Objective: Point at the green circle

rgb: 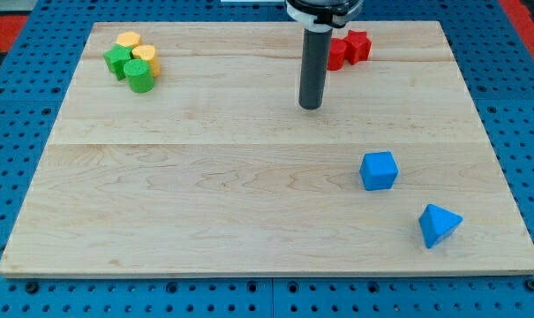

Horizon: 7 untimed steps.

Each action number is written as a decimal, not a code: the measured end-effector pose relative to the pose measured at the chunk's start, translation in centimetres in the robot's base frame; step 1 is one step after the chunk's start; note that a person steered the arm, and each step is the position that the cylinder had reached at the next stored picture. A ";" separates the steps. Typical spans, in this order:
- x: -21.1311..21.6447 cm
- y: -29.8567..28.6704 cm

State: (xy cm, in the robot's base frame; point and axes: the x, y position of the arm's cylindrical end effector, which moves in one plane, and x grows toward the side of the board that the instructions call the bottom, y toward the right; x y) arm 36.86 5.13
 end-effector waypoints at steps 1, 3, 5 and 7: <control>-0.3 -6.0; 2.6 -16.3; 2.7 -24.2; 1.8 -26.5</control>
